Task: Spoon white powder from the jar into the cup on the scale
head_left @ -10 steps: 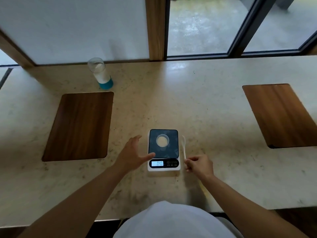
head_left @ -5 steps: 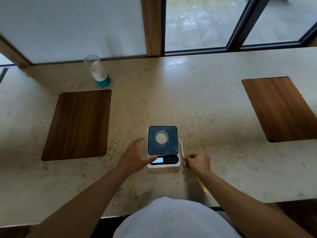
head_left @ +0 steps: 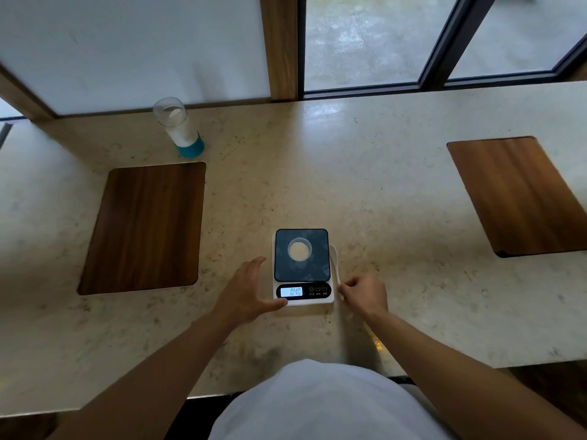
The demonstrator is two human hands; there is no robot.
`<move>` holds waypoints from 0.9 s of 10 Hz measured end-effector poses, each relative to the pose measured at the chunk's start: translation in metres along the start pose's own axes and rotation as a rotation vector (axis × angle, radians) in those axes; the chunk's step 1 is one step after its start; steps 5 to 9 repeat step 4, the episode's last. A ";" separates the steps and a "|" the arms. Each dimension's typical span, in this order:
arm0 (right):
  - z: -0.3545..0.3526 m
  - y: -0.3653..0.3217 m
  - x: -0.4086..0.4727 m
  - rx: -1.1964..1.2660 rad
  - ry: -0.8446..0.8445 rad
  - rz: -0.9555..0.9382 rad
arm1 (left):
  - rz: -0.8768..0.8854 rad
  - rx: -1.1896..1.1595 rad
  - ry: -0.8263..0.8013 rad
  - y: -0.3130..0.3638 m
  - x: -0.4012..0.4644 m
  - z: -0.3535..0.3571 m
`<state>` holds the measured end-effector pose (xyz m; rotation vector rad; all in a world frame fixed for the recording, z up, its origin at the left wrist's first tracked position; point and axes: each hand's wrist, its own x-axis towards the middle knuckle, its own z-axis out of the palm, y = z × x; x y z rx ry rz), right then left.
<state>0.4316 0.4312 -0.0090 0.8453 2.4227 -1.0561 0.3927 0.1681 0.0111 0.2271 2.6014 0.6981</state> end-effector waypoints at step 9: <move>-0.001 -0.002 0.003 0.015 0.023 0.004 | -0.060 0.003 0.003 -0.009 -0.005 0.000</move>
